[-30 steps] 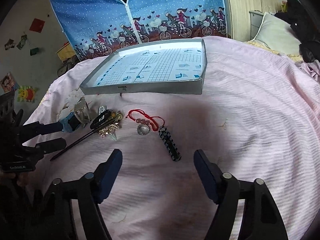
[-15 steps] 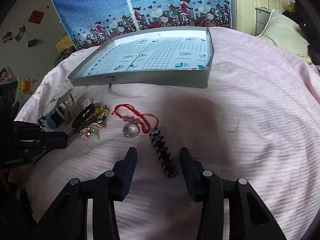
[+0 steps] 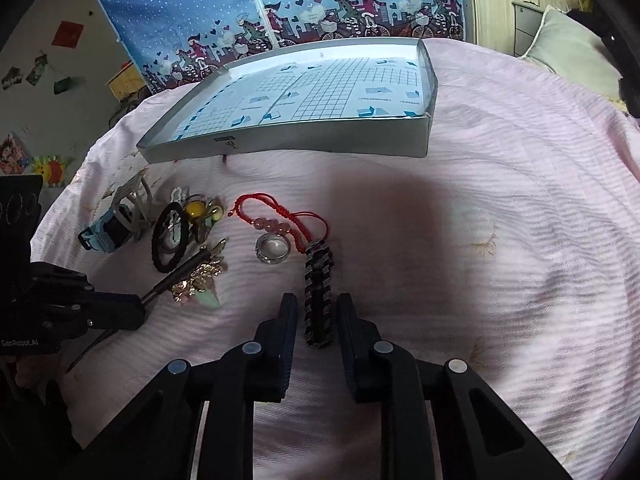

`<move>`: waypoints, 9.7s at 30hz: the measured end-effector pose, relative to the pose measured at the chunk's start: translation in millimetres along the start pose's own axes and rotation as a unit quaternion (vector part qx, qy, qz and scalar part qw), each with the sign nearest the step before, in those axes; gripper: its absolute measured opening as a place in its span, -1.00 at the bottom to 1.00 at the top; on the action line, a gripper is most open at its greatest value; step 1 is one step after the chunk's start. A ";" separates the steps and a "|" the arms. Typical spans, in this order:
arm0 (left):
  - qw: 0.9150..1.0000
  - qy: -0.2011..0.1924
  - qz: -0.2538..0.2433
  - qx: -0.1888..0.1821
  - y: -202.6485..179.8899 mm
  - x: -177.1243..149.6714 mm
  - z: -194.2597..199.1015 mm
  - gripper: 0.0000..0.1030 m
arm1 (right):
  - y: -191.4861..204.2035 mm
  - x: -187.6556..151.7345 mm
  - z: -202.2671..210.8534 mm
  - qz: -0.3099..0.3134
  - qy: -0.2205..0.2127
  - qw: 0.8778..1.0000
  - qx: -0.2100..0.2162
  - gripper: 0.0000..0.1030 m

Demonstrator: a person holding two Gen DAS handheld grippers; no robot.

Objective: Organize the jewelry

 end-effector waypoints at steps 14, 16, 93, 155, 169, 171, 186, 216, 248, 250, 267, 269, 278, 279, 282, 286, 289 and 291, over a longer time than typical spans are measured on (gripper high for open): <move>0.999 -0.038 -0.001 -0.001 -1.2 -7.1 6.7 -0.94 | 4.0 0.0 9.0 -0.059 -0.023 0.997 0.040 -0.75; 0.999 -0.052 -0.004 -0.006 -5.2 -6.6 8.3 -0.94 | 9.3 2.9 12.6 -0.055 -0.033 0.997 0.048 -0.75; 0.894 -0.395 -0.010 0.211 2.8 39.2 173.5 0.98 | 71.0 94.4 141.9 0.055 -0.348 0.936 -0.020 1.00; 0.968 -0.125 0.016 0.215 80.3 -4.9 66.8 -0.16 | 91.2 17.2 -25.5 0.003 -0.041 0.997 0.061 -0.40; 0.969 -0.087 0.021 0.230 95.2 -15.8 44.0 -0.59 | 83.5 13.2 -39.7 -0.037 -0.034 0.995 0.087 -0.78; 0.969 -0.090 0.022 0.230 95.8 -15.7 45.1 -0.59 | 82.5 13.7 -39.2 -0.042 -0.035 0.994 0.090 -0.81; 0.972 -0.129 0.062 0.189 77.4 -14.6 65.6 -0.66 | 91.8 17.9 -24.2 -0.036 -0.072 0.991 0.111 -0.87; 0.956 -0.283 0.039 0.066 13.1 131.1 50.1 -0.69 | -7.8 98.4 17.8 -0.129 -0.234 0.963 0.017 -0.87; 0.959 -0.248 0.015 0.134 51.3 134.6 -2.7 -0.24 | -32.1 102.3 -4.3 -0.106 -0.217 0.970 -0.039 -0.54; 0.955 -0.266 0.023 0.126 46.0 134.7 12.1 0.04 | -28.6 101.8 6.2 -0.098 -0.223 0.969 -0.044 -0.36; 0.906 -0.374 -0.056 0.191 -22.6 59.8 151.8 0.97 | 35.4 77.5 112.5 -0.017 -0.299 0.953 -0.052 1.00; 0.905 -0.370 -0.054 0.201 -22.5 40.5 157.8 0.97 | 42.8 69.7 124.7 -0.007 -0.307 0.950 -0.055 1.00; 0.913 -0.336 -0.021 0.230 -18.4 -26.0 177.7 0.97 | 71.7 32.8 173.4 0.042 -0.335 0.939 -0.071 1.00; 0.913 -0.334 -0.018 0.233 -18.7 -31.6 179.2 0.97 | 73.7 26.8 176.8 0.047 -0.335 0.938 -0.075 1.00; 0.912 -0.330 -0.015 0.244 -22.3 -48.1 183.7 0.97 | 78.4 10.4 182.6 0.051 -0.328 0.940 -0.077 1.00; 0.912 -0.320 -0.022 0.255 -31.0 -65.4 184.1 0.97 | 84.6 -7.4 183.2 0.049 -0.310 0.947 -0.076 1.00; 0.914 -0.306 -0.028 0.267 -33.5 -74.2 179.6 0.97 | 87.1 -17.2 178.0 0.046 -0.294 0.952 -0.076 1.00; 0.915 -0.292 -0.023 0.278 -33.1 -78.7 174.6 0.97 | 87.6 -20.1 171.9 0.046 -0.281 0.955 -0.083 1.00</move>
Point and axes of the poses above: each gripper's, at about its wrist camera, not at the fingertips, and z roughly against the way its jaws point, y to its left, x to its top, the point moved 7 cm from there along -z, roughly the way its jaws point, and after that the axes turned 10 degrees about -y, right-handed, at the moved point
